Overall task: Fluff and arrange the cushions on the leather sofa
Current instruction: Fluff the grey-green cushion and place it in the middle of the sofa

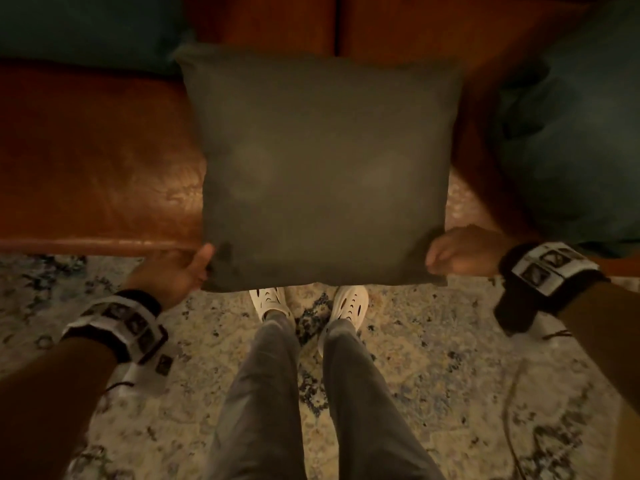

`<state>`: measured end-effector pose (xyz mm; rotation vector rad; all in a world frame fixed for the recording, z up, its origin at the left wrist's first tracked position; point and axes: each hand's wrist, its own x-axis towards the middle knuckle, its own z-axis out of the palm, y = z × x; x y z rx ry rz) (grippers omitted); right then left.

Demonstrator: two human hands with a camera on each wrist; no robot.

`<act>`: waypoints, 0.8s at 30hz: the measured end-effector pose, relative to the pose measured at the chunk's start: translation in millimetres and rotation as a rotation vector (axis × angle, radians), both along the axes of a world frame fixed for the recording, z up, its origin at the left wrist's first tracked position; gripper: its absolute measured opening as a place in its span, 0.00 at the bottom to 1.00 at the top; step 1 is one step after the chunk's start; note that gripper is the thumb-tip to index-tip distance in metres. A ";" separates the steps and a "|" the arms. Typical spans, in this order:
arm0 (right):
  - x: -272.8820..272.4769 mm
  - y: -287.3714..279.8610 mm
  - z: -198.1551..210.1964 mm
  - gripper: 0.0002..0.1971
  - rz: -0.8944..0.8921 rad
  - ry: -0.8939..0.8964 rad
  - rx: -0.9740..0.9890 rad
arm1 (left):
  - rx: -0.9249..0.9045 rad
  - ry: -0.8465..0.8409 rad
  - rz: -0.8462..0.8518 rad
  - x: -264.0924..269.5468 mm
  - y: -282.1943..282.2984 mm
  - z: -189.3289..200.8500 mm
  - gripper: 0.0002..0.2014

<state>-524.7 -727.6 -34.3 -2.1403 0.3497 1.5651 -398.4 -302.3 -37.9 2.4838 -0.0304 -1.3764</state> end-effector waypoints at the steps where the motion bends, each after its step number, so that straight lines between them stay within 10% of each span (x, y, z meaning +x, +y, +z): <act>1: 3.5 13.6 5.2 0.06 0.120 -0.050 0.039 | 0.015 -0.047 -0.171 -8.9 -16.3 7.7 0.47; 6: 27.6 110.0 -18.2 0.09 0.113 0.073 0.286 | -0.146 0.310 -0.586 -56.9 -133.5 -6.9 0.44; 11: 11.4 36.3 -40.4 0.08 -0.036 0.171 0.101 | 0.161 0.139 -0.778 -23.1 -61.1 -64.5 0.58; 16: -54.0 -51.1 -52.6 0.04 -0.016 0.013 -0.242 | 0.402 0.086 -0.328 -7.6 37.2 -52.2 0.44; 18: -80.5 -59.0 -55.3 0.10 -0.350 -0.073 -0.255 | 0.242 0.035 0.076 -13.1 55.3 -50.6 0.30; 20: -96.5 -33.6 -47.8 0.20 -0.851 -0.048 -0.098 | -0.012 0.170 0.391 -26.1 50.6 -50.5 0.37; 24: -111.9 30.7 -52.0 0.22 -1.138 -0.203 -0.005 | -0.042 -0.008 0.279 -56.8 38.9 -66.7 0.28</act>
